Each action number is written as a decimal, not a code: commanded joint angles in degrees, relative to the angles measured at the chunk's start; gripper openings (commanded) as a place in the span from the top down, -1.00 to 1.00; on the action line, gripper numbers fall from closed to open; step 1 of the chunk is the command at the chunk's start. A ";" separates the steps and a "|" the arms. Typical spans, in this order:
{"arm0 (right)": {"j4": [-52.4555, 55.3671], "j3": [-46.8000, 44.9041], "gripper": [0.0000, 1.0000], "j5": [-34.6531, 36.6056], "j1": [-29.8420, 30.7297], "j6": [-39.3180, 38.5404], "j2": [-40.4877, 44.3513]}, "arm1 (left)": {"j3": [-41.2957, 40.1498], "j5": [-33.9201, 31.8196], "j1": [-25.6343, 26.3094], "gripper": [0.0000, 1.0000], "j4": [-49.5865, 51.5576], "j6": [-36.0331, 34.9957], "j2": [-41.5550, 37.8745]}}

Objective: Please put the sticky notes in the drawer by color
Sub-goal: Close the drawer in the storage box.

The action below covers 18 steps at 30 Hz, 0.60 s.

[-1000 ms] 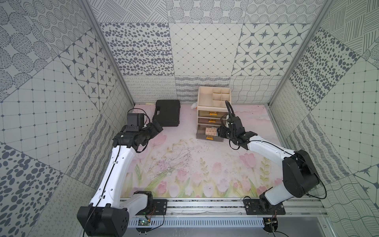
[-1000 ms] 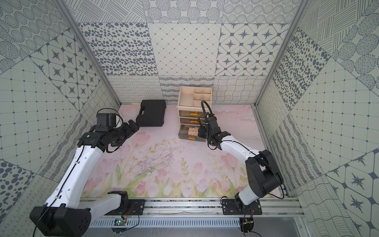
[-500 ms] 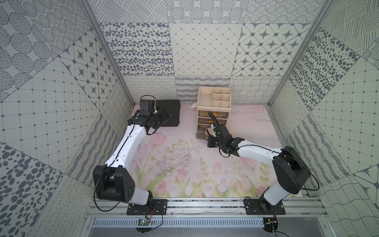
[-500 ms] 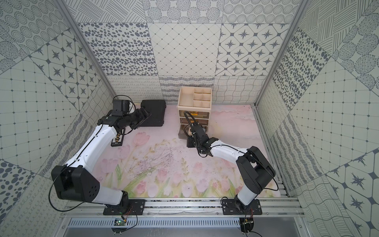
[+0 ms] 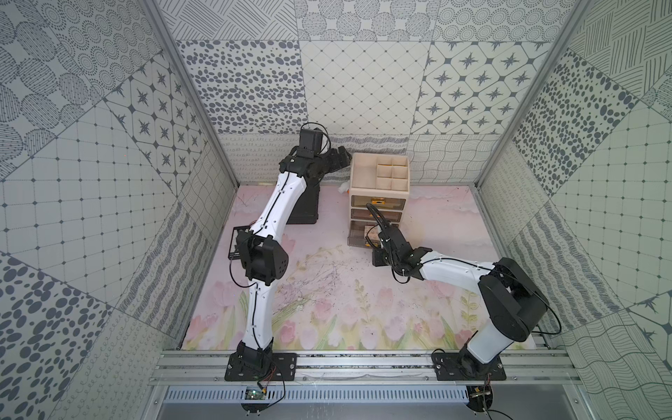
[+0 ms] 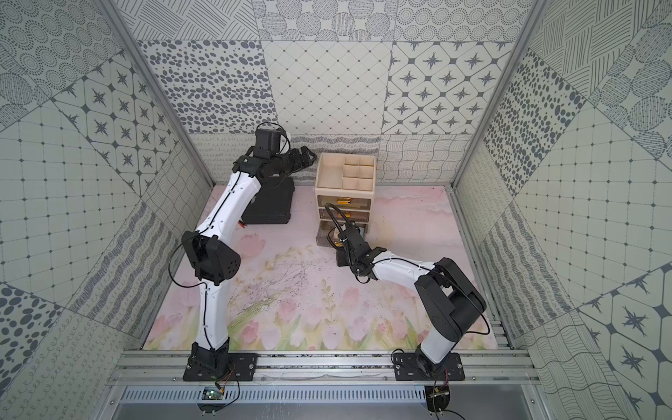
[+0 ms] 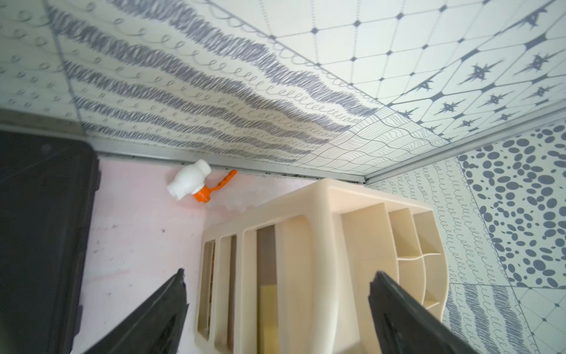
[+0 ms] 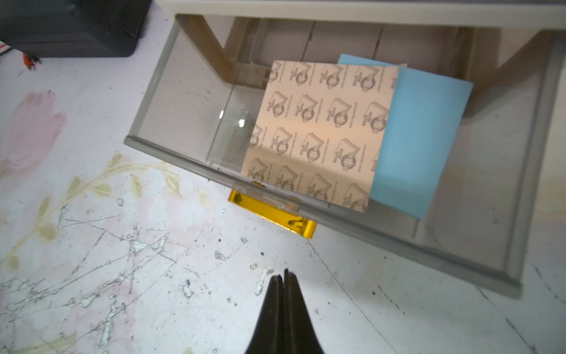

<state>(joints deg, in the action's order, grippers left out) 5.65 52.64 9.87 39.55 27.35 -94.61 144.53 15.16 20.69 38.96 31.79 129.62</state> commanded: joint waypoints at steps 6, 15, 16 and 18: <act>-4.86 -0.59 0.94 6.64 0.31 -5.37 -0.03 | 0.66 -8.89 5.29 -0.79 8.03 -9.85 2.07; -7.08 1.06 0.94 9.33 0.26 -9.25 -3.13 | -2.50 -13.22 6.01 -0.43 8.59 -9.73 0.55; -7.66 1.01 0.94 9.53 0.26 -9.42 -3.56 | -2.58 -13.27 6.11 -0.39 8.71 -9.86 0.46; -7.94 1.51 0.94 9.17 0.26 -9.92 -4.45 | -2.80 -13.79 6.33 -0.28 8.57 -10.29 0.28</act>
<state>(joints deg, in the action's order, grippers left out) 0.78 52.64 17.74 39.57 19.49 -97.60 142.04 5.58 26.41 46.09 24.36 131.24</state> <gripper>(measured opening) 0.047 0.662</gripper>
